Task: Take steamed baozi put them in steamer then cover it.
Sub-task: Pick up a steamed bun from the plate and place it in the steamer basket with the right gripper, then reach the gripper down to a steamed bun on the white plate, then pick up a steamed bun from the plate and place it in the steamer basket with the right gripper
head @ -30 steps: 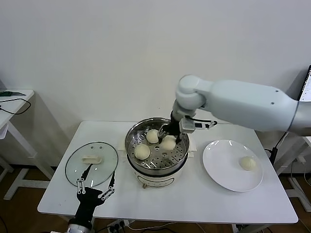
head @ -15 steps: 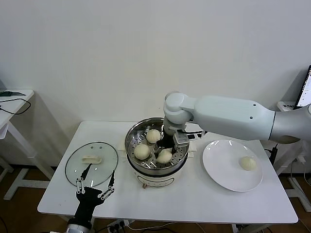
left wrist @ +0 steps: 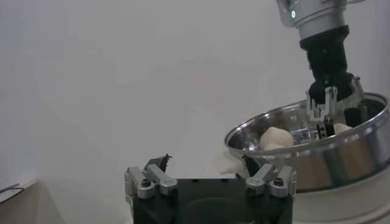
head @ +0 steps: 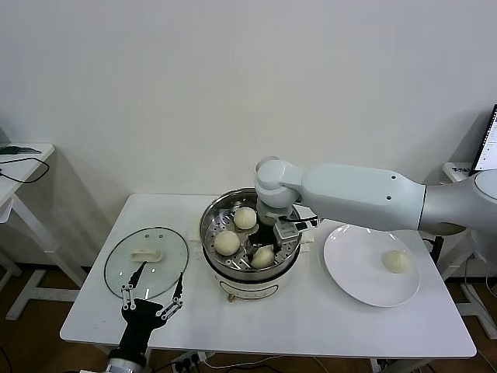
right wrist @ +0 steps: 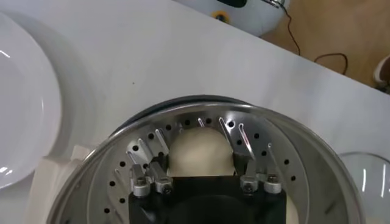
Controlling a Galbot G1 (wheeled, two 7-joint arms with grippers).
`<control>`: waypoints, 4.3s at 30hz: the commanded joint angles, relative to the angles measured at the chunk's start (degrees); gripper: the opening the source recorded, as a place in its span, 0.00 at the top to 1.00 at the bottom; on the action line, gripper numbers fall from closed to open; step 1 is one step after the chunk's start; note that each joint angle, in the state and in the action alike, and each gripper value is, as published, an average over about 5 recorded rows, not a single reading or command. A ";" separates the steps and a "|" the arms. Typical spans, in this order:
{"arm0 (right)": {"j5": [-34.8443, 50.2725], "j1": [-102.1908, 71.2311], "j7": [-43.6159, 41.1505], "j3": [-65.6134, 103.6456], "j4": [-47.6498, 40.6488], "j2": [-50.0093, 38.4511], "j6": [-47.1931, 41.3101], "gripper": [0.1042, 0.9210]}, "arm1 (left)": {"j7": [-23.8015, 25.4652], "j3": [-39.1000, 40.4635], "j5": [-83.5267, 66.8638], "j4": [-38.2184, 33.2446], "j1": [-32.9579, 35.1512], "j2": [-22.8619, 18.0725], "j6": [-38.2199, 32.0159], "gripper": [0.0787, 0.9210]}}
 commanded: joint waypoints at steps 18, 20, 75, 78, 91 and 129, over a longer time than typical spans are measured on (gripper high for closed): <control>14.39 4.38 -3.57 14.20 -5.24 -15.27 -13.88 0.12 | 0.02 0.63 0.02 0.63 -0.39 0.49 0.07 0.12; 21.89 5.42 -3.98 12.62 -6.92 -19.33 -23.88 0.12 | 0.02 0.74 0.02 0.67 -0.51 0.51 0.09 0.12; 18.81 -25.32 -3.76 21.93 -44.03 -20.76 -41.13 0.15 | 0.02 0.37 0.28 1.40 0.04 0.11 -0.04 0.12; 18.81 -24.92 -3.93 21.76 -43.65 -20.90 -41.13 0.22 | 0.02 0.40 0.26 1.41 -0.08 0.10 -0.03 0.12; 23.82 -8.45 -13.52 14.27 -31.10 -23.57 -41.17 0.33 | 0.01 0.72 0.17 1.50 -0.87 0.32 -0.01 0.12; 49.26 9.28 -6.27 -13.03 -19.82 6.93 -57.06 0.34 | -0.04 0.97 0.06 1.68 -1.40 0.67 -0.37 0.12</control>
